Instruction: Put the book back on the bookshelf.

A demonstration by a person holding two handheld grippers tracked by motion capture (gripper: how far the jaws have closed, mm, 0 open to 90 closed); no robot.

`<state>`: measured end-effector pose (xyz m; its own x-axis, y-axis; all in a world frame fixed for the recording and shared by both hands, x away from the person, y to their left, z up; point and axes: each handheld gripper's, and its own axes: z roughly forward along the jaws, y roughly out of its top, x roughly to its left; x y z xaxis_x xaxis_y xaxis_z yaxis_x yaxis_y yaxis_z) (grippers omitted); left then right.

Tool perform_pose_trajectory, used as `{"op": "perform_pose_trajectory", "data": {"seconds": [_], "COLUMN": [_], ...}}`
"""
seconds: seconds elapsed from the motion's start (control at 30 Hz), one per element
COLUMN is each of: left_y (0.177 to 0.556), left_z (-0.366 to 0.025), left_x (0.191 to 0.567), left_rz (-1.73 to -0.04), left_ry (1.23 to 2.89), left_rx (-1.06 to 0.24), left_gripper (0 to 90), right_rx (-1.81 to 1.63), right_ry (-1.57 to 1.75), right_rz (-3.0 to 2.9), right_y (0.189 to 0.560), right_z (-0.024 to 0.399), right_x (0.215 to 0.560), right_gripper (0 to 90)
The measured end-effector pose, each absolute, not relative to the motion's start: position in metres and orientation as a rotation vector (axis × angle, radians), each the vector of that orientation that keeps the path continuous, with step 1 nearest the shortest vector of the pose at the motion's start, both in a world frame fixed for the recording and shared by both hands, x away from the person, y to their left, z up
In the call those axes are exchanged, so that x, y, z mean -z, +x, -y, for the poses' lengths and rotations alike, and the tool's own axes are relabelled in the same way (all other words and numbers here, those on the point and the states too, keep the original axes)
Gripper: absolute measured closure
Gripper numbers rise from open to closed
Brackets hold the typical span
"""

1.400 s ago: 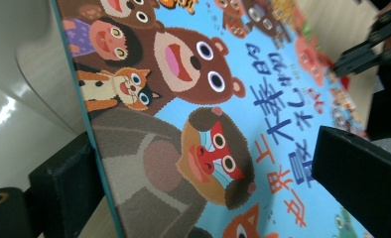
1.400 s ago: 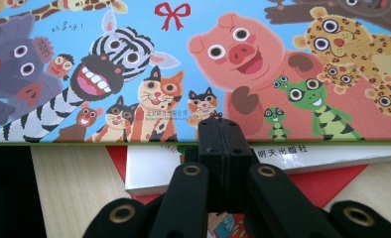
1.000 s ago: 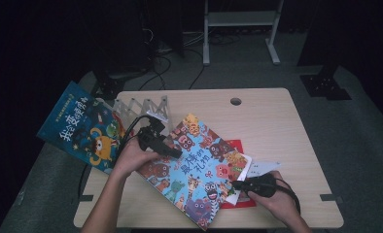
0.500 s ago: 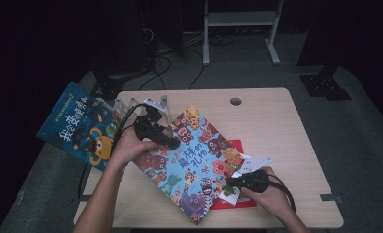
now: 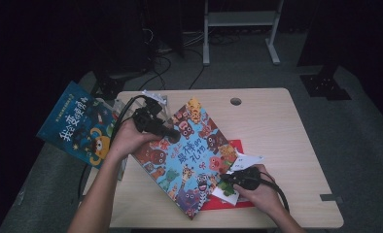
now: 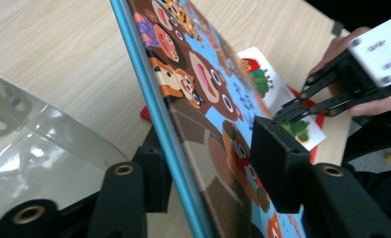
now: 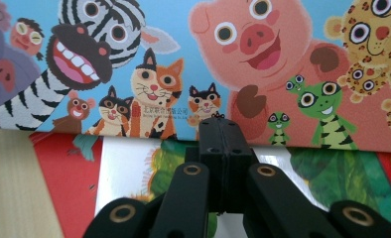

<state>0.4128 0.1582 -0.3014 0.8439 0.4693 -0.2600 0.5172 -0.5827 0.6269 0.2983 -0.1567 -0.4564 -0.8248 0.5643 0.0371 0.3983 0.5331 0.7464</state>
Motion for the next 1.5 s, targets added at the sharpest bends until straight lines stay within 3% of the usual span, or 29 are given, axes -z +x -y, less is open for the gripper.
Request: {"op": "perform_pose_trajectory", "data": {"seconds": [0.7, 1.03, 1.17, 1.5], "left_y": [0.427, 0.427, 0.421, 0.422], "left_z": [-0.137, -0.122, -0.118, -0.121], "left_x": [0.256, 0.237, 0.233, 0.232], "left_rz": [-0.735, -0.721, -0.733, -0.792], "left_ry": [2.415, 2.481, 2.537, 2.527], "left_rx": [0.176, 0.227, 0.116, 0.088], "left_gripper": [69.9, 79.0, 80.4, 80.6], "right_rx": [-1.202, -1.228, -1.243, -1.179], "right_ry": [0.793, 0.929, 1.038, 1.273], "right_rz": [-2.551, -2.398, -2.298, -2.124], "right_y": [0.315, 0.337, 0.350, 0.387], "right_z": [0.131, 0.171, 0.202, 0.249], "right_x": [0.458, 0.449, 0.447, 0.463], "right_gripper": [88.1, 69.8, 59.8, 39.4]}}
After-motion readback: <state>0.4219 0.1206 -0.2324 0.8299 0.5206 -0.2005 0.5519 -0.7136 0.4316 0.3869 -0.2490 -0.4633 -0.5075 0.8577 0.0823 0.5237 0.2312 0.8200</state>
